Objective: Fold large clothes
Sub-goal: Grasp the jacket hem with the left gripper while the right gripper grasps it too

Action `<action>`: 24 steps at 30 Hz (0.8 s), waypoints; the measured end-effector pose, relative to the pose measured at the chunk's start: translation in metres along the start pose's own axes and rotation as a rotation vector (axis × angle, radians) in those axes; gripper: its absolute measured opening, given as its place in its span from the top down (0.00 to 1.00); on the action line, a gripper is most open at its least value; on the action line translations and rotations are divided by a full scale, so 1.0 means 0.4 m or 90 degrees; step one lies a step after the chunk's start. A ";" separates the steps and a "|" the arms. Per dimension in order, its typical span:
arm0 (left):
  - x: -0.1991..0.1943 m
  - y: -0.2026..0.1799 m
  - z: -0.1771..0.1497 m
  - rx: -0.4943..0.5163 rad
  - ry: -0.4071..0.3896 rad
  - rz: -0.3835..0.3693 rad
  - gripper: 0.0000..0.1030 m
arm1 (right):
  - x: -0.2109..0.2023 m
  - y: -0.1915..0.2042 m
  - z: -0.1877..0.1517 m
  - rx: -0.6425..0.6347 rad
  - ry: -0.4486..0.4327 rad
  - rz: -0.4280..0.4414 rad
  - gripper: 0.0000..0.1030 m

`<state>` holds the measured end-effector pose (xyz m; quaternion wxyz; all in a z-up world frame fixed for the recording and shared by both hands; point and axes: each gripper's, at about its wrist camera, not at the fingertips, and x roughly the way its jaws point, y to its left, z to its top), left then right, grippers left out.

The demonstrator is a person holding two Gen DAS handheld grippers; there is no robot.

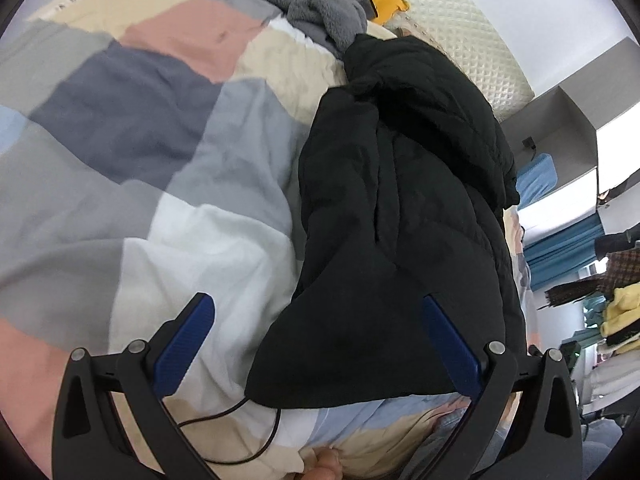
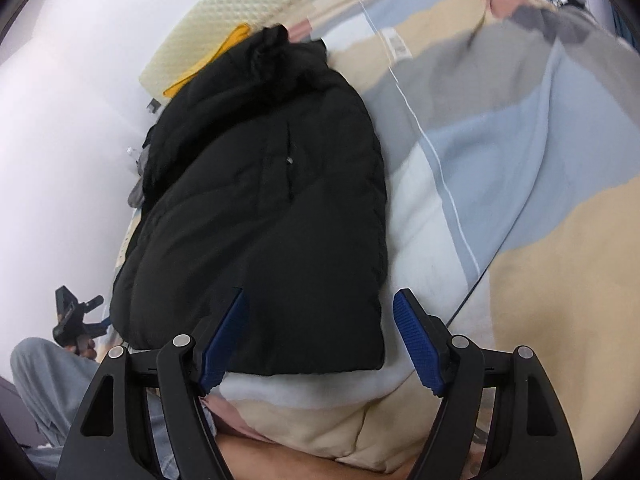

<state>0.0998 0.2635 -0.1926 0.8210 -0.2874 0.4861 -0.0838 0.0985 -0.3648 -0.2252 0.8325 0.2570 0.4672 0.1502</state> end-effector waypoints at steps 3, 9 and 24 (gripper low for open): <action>0.025 0.013 -0.006 -0.005 0.011 -0.022 0.01 | 0.022 -0.013 0.005 0.015 0.002 0.025 0.24; 0.070 0.027 -0.011 -0.029 0.037 -0.099 0.07 | 0.016 0.026 0.026 0.000 -0.006 0.140 0.24; 0.144 -0.024 -0.030 0.009 0.059 -0.086 0.22 | 0.107 0.019 0.023 -0.028 0.066 0.107 0.22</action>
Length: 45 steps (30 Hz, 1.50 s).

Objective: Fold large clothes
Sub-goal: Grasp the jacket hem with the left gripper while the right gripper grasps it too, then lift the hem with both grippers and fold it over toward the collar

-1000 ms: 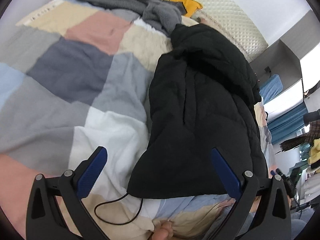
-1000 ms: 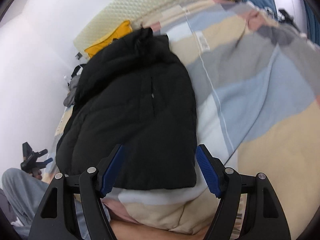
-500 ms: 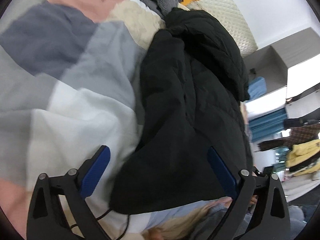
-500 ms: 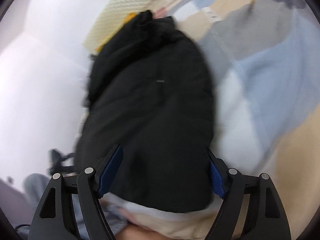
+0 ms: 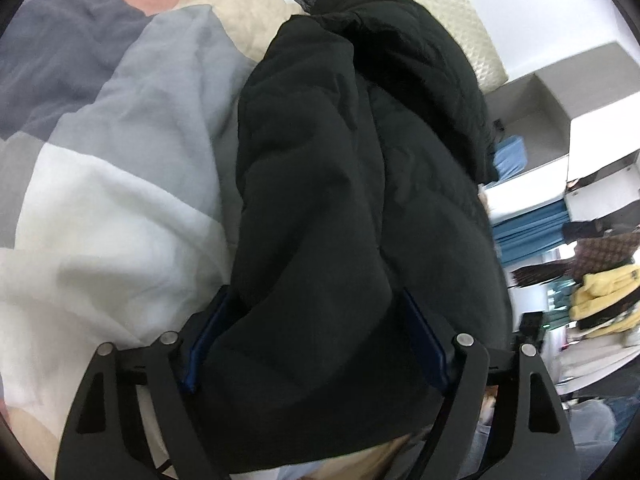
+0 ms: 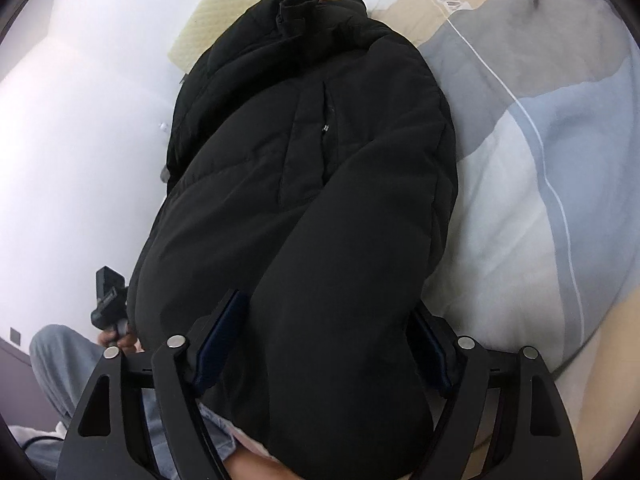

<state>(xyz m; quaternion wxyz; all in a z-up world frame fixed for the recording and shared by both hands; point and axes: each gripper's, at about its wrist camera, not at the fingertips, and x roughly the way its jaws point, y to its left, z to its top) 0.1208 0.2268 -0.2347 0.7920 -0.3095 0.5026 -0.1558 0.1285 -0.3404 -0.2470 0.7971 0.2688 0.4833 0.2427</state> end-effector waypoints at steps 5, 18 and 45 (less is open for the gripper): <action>0.012 -0.036 -0.005 0.028 -0.006 0.068 0.25 | 0.007 0.020 0.008 -0.028 0.013 -0.023 0.20; 0.040 -0.086 0.010 0.026 -0.010 0.136 0.49 | 0.030 0.055 0.028 -0.031 0.004 -0.002 0.76; -0.258 -0.235 0.218 -0.072 -0.089 -0.047 0.96 | -0.262 0.457 0.308 -0.189 -0.093 0.028 0.92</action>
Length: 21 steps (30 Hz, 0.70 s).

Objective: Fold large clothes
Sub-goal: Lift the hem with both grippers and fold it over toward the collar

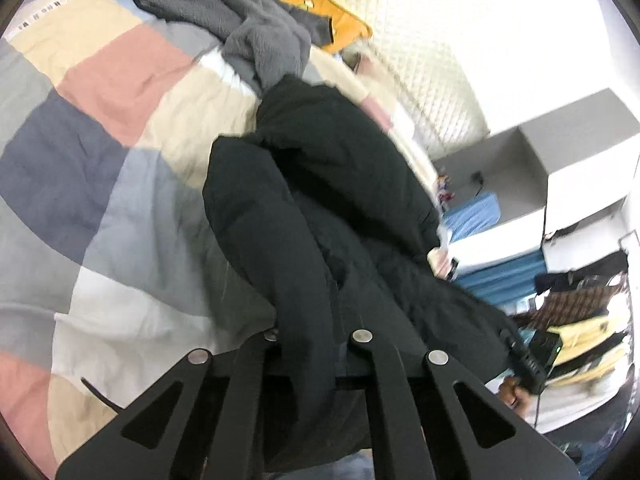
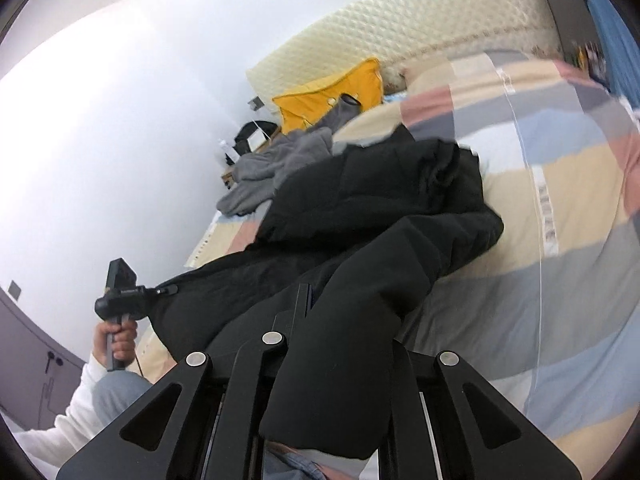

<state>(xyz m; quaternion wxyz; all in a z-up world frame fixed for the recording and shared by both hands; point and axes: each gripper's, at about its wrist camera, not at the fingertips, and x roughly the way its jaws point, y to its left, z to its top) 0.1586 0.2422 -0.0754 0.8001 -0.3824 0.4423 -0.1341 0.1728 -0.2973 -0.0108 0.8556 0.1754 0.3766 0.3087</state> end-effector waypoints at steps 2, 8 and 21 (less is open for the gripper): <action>-0.030 -0.026 -0.001 0.003 -0.019 0.000 0.97 | -0.036 0.020 0.013 0.006 -0.022 0.021 0.92; -0.134 -0.114 0.004 0.007 -0.049 -0.029 0.97 | -0.150 0.065 0.026 0.016 -0.085 0.022 0.92; -0.265 -0.256 -0.024 0.086 -0.030 -0.014 0.97 | -0.333 0.107 -0.091 0.074 -0.230 0.044 0.92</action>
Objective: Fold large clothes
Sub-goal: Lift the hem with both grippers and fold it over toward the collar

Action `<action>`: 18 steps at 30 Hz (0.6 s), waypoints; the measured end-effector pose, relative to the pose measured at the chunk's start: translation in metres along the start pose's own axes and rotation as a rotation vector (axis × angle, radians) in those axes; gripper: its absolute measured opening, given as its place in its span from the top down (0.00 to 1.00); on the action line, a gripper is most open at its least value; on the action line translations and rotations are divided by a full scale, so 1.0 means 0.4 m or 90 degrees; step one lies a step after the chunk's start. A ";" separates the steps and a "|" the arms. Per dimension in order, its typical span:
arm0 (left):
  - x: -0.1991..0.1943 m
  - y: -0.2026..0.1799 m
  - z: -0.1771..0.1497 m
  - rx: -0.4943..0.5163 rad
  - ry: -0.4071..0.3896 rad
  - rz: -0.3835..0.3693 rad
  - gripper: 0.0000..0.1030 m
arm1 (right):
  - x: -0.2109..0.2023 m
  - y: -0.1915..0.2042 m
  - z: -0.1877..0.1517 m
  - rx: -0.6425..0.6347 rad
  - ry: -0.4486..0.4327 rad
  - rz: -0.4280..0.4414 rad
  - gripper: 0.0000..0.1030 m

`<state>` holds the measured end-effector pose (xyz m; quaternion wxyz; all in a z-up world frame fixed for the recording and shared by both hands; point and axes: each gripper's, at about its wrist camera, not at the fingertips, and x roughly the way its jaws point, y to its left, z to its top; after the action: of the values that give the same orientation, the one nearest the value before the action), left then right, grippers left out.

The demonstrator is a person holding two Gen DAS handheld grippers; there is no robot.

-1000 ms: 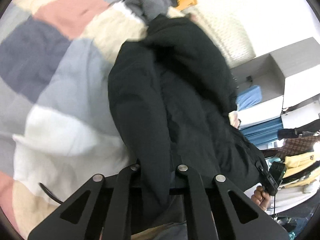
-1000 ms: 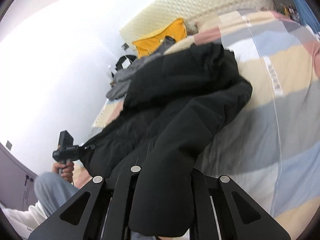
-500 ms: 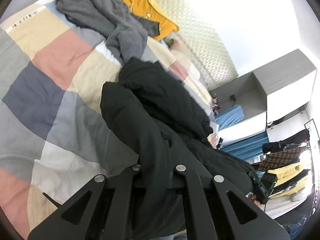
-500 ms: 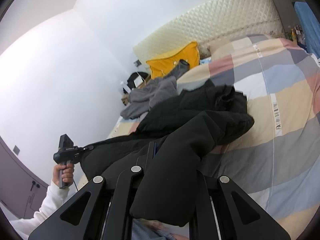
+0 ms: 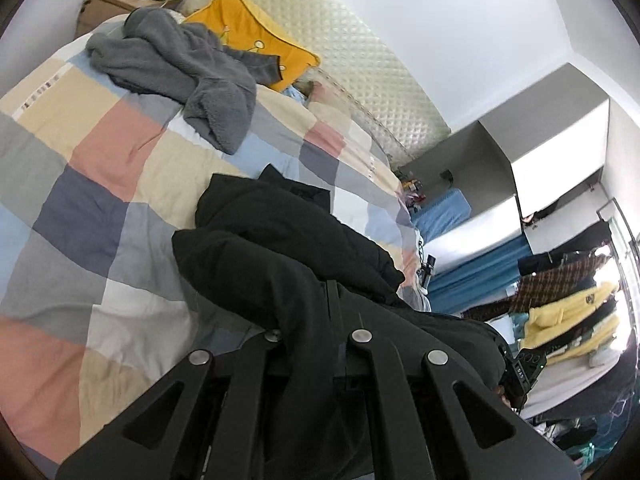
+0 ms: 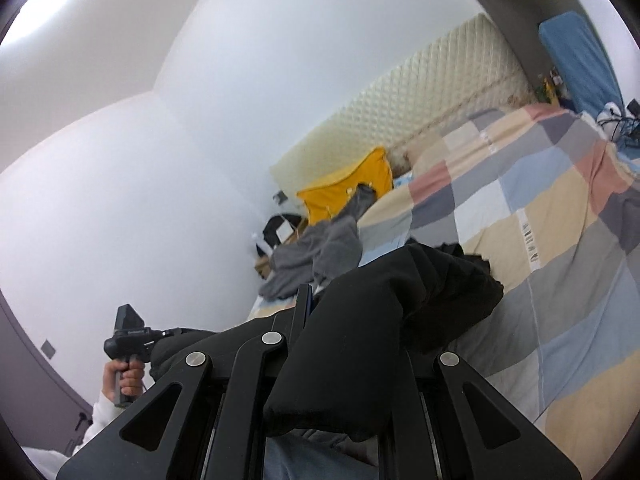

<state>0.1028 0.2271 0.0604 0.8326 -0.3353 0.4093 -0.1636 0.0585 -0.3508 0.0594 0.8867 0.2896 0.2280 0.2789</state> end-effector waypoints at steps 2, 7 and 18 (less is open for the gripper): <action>-0.014 -0.004 -0.006 0.003 0.001 -0.006 0.97 | -0.012 0.009 0.002 -0.003 -0.013 0.005 0.92; -0.021 0.008 -0.001 -0.004 0.015 -0.009 0.96 | 0.012 0.005 0.014 -0.017 -0.030 0.001 0.92; 0.139 0.073 0.139 -0.033 0.060 0.073 0.94 | 0.255 -0.139 0.095 0.003 -0.029 -0.090 0.92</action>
<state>0.1810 0.2415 0.0327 0.8116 -0.3248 0.4703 -0.1208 0.1757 -0.3391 0.0266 0.9086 0.2807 0.2284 0.2083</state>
